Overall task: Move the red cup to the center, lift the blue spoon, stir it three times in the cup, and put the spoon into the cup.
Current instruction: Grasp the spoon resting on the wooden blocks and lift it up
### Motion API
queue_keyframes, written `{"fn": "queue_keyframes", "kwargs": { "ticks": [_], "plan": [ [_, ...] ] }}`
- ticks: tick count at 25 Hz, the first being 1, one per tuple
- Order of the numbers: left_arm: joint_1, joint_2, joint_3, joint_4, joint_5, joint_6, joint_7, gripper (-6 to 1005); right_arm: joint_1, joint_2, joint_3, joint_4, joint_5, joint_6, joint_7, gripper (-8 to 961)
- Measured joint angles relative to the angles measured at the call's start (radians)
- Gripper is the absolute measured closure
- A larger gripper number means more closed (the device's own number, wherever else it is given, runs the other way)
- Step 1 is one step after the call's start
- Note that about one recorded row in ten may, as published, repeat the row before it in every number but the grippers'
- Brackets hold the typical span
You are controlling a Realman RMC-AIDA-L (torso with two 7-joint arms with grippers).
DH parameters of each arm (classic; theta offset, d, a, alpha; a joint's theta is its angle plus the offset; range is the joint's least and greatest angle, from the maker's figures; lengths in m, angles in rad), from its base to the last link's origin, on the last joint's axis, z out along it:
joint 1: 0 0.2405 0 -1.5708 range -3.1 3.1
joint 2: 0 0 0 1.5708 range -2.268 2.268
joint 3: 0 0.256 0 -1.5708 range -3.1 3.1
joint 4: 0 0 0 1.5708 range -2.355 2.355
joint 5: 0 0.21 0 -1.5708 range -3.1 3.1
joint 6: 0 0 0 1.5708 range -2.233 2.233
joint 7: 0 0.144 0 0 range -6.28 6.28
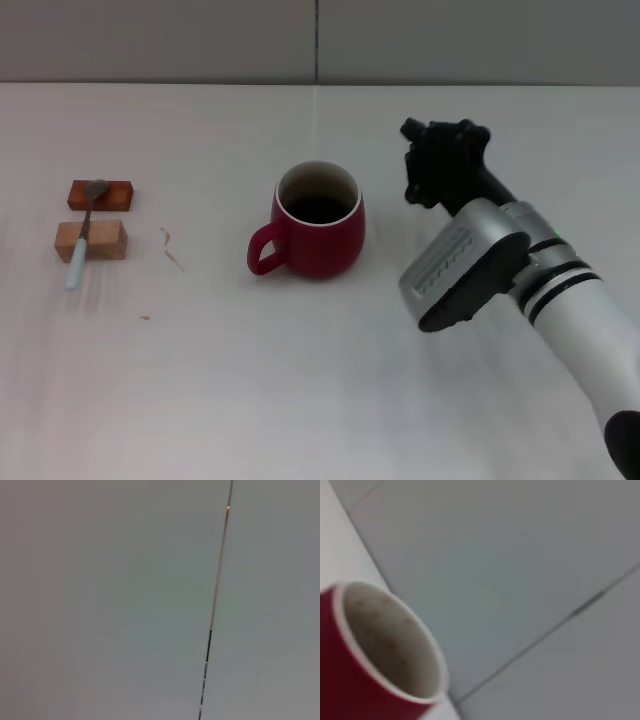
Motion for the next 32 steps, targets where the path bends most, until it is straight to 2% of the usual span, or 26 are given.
{"fn": "queue_keyframes", "kwargs": {
  "ticks": [1, 3, 4, 6, 7, 13, 14, 16, 18, 19, 21, 25, 32],
  "plan": [
    [0.000, 0.000, 0.000, 0.000, 0.000, 0.000, 0.000, 193, 0.000, 0.000, 0.000, 0.000, 0.000, 0.000, 0.000, 934],
    [-0.002, 0.000, 0.002, 0.000, 0.001, 0.000, -0.002, 194, -0.039, -0.005, 0.066, -0.056, 0.006, -0.168, 0.120, 934],
    [-0.002, 0.000, 0.002, 0.000, 0.001, 0.000, -0.002, 194, -0.039, -0.005, 0.066, -0.056, 0.006, -0.168, 0.120, 934],
    [-0.005, 0.000, 0.003, 0.000, 0.004, 0.000, -0.002, 194, -0.089, -0.010, 0.154, -0.097, 0.006, -0.306, 0.286, 924],
    [-0.006, 0.000, 0.003, 0.000, 0.005, 0.000, -0.002, 195, -0.089, -0.010, 0.154, -0.097, 0.006, -0.306, 0.286, 914],
    [-0.009, 0.001, 0.006, 0.002, 0.008, -0.007, -0.002, 196, -0.175, -0.017, 0.211, -0.207, 0.006, -0.469, 0.656, 855],
    [-0.009, 0.001, 0.006, 0.002, 0.008, -0.007, -0.002, 196, -0.175, -0.017, 0.211, -0.207, 0.006, -0.469, 0.656, 846],
    [-0.012, 0.001, 0.006, 0.003, 0.008, -0.009, -0.002, 196, -0.196, -0.017, 0.228, -0.254, 0.007, -0.502, 0.798, 826],
    [-0.013, 0.001, 0.006, 0.005, 0.008, -0.009, -0.002, 197, -0.206, -0.017, 0.237, -0.284, 0.008, -0.523, 0.876, 627],
    [-0.014, 0.002, 0.006, 0.005, 0.009, -0.009, -0.002, 197, -0.206, -0.017, 0.237, -0.284, 0.008, -0.523, 0.876, 594],
    [-0.015, 0.002, 0.006, 0.005, 0.009, -0.009, -0.002, 197, -0.217, -0.017, 0.255, -0.349, 0.008, -0.561, 1.021, 528],
    [-0.016, 0.002, 0.006, 0.003, 0.009, -0.009, -0.002, 198, -0.217, -0.017, 0.265, -0.433, 0.007, -0.572, 1.157, 396],
    [-0.015, -0.001, 0.007, 0.000, 0.009, -0.002, -0.002, 199, -0.208, -0.017, 0.265, -0.472, 0.006, -0.563, 1.177, 292]
  ]
}}
